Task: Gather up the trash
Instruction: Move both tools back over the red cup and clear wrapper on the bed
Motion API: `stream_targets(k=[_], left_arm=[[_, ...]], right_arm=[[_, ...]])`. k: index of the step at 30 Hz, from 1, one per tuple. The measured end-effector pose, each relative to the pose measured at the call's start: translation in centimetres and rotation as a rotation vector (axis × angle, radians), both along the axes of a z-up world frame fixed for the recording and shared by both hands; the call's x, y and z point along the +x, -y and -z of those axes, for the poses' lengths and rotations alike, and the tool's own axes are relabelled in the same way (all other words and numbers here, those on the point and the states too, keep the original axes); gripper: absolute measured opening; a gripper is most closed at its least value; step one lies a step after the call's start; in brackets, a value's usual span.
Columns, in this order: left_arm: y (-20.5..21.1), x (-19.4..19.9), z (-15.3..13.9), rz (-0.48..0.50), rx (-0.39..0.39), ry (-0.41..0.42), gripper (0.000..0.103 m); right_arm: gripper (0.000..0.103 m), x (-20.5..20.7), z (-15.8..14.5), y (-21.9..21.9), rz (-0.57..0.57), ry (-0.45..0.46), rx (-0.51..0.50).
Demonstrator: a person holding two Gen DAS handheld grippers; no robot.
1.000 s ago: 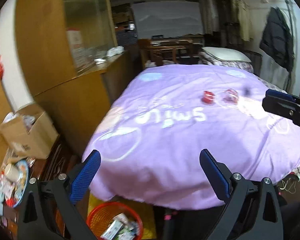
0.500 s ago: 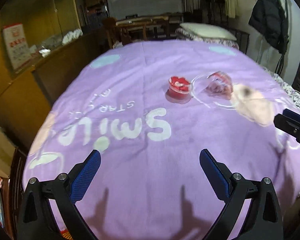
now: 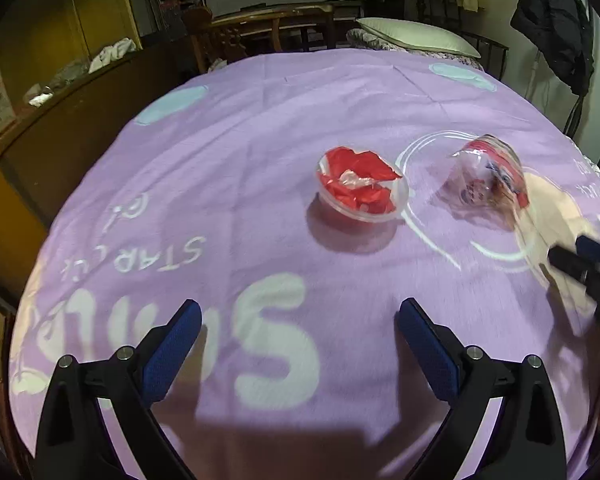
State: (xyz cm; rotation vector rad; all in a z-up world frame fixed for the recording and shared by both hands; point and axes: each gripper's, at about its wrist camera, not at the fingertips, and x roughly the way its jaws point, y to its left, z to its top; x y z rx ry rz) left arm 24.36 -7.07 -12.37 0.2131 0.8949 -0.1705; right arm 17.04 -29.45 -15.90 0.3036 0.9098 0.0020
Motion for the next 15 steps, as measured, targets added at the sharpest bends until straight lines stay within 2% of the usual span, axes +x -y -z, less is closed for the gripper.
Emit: stream_targets(k=[8, 15], left_arm=[[1.2, 1.7, 0.9, 0.009, -0.029, 0.0, 0.097], [0.9, 2.1, 1.4, 0.004, -0.073, -0.034, 0.098]], right_arm=[[0.088, 0.2, 0.3, -1.0, -0.033, -0.017, -0.039], [0.091, 0.3, 0.3, -1.6, -0.045, -0.032, -0.07]])
